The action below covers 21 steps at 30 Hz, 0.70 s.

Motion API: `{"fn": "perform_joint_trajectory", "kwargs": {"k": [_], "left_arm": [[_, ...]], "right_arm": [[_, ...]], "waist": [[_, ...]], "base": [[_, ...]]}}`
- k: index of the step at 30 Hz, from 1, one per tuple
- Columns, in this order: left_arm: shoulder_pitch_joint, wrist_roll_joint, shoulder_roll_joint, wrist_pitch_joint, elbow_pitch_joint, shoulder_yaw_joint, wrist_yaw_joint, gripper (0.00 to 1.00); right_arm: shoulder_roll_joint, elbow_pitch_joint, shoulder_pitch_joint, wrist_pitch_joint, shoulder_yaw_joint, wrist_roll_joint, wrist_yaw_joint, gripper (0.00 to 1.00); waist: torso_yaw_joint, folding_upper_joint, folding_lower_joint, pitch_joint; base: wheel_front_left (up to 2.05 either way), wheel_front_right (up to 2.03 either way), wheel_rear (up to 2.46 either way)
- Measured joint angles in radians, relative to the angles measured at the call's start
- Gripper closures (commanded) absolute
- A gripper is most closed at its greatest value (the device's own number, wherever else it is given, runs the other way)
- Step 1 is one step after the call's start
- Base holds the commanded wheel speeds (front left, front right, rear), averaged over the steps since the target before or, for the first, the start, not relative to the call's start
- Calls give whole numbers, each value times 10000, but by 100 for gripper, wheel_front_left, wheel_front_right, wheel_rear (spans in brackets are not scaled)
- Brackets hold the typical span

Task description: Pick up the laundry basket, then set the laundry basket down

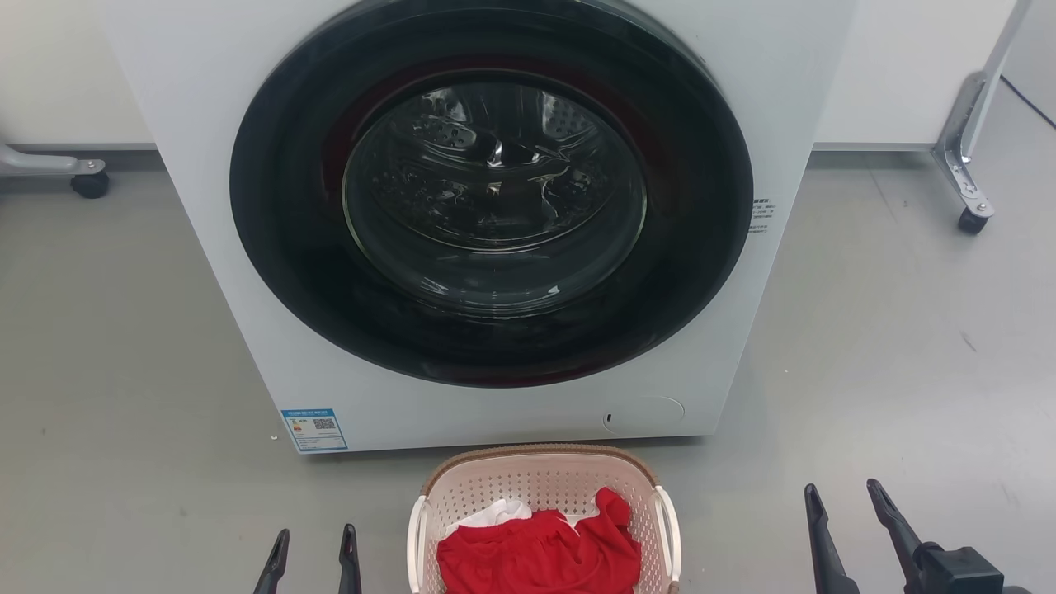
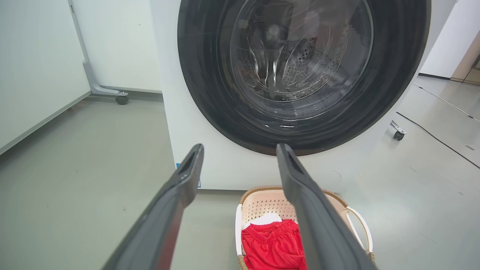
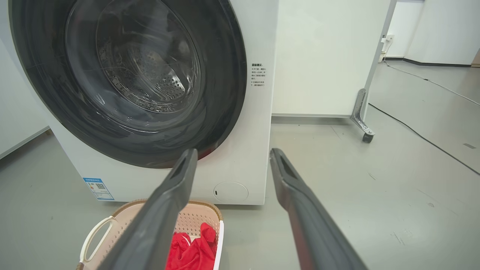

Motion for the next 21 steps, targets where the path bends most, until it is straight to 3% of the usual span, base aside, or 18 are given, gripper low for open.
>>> {"fn": "perform_joint_trajectory", "kwargs": {"k": [16,17,21], "left_arm": [[0,15,-59,0,-13,-6,0,0],[0,15,-65,0,-2,-10,0,100],[135,-6,-88,19,232,-6,-25,100]], "right_arm": [[79,-13,45,0,-144,-104,0,0],[81,-4,51,2,-146,-104,0,100],[244,253,247,35,-123,-65,21,100]], "waist": [[26,0,0,-26],[26,0,0,-28],[26,0,1,-28]], "base": [[0,0,0],[0,0,0],[0,0,0]]}}
